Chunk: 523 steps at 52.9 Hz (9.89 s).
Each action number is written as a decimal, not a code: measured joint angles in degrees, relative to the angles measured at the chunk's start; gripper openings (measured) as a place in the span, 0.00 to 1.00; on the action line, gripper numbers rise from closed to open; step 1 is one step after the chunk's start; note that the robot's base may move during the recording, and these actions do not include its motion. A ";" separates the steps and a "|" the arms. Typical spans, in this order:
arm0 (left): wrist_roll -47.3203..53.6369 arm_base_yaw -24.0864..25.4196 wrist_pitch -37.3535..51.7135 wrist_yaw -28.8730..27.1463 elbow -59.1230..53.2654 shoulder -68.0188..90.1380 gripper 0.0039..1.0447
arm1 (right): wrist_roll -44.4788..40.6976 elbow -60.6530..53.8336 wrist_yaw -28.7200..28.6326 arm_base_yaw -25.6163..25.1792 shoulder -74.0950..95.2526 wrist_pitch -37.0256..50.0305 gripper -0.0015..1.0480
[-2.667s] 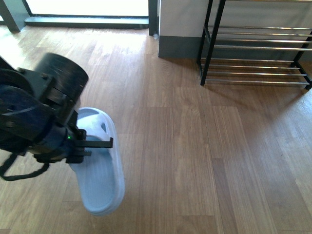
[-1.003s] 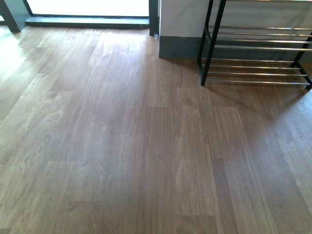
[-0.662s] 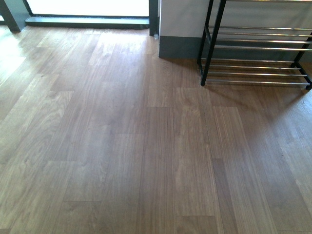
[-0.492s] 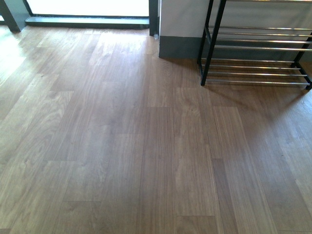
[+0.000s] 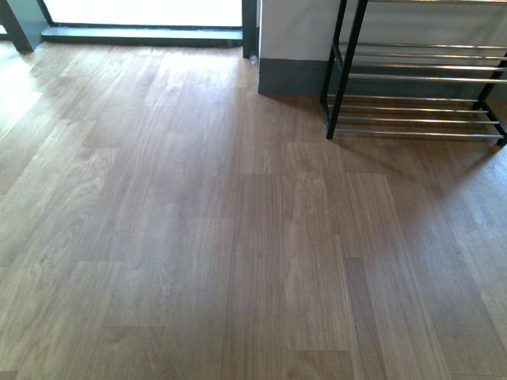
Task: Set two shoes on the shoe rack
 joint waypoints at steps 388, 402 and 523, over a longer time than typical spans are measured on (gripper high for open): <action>0.22 -0.04 0.04 -0.15 -0.04 0.15 0.02 | 2.03 0.17 -0.37 1.99 2.47 0.74 0.02; 0.22 -0.04 0.04 -0.13 -0.04 0.15 0.02 | 6.64 15.26 12.46 12.57 38.05 7.78 0.02; 0.22 -0.04 0.04 -0.13 -0.04 0.15 0.02 | 7.69 58.84 24.00 21.73 108.74 11.96 0.24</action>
